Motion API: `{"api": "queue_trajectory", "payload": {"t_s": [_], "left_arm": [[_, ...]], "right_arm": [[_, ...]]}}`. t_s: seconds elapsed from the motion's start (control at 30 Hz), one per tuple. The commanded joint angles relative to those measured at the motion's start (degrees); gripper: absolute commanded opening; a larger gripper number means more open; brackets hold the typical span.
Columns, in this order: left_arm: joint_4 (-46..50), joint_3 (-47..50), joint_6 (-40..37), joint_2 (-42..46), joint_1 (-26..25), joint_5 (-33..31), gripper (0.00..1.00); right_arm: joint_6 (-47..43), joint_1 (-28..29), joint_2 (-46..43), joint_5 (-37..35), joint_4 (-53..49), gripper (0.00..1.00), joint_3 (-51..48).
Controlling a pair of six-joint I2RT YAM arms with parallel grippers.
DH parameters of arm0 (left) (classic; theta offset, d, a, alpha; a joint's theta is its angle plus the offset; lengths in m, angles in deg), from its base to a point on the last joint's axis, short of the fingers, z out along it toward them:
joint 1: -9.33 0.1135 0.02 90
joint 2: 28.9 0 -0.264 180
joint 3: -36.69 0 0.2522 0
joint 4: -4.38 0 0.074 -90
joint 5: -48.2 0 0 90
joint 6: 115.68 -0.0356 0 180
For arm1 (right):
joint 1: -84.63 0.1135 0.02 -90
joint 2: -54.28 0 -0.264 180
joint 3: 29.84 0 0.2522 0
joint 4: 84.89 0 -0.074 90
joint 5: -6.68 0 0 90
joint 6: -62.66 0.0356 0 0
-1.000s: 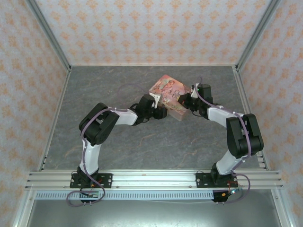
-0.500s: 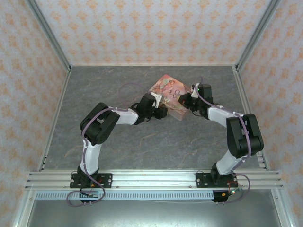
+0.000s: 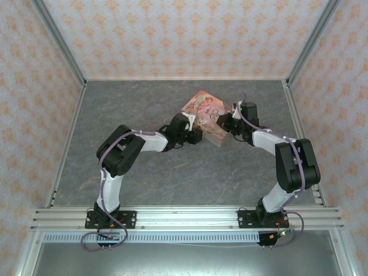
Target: Unlock the padlock with the key
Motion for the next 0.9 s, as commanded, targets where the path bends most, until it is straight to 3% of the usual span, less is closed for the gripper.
{"api": "queue_trajectory", "payload": {"t_s": [0.0,0.4,0.87], "left_arm": [[0.1,0.5,5.1,3.3,-0.8,-0.2,0.24],[8.1,-3.1,15.8,5.1,-0.9,0.2,0.25],[12.3,-8.7,28.6,7.2,-1.0,5.0,0.21]], "right_arm": [[-1.4,0.0,-3.7,1.1,3.8,0.00,-0.7],[-7.1,0.0,-13.9,0.6,8.6,0.00,-8.2],[-17.9,5.7,-28.7,-2.7,2.4,0.00,-20.1]]}}
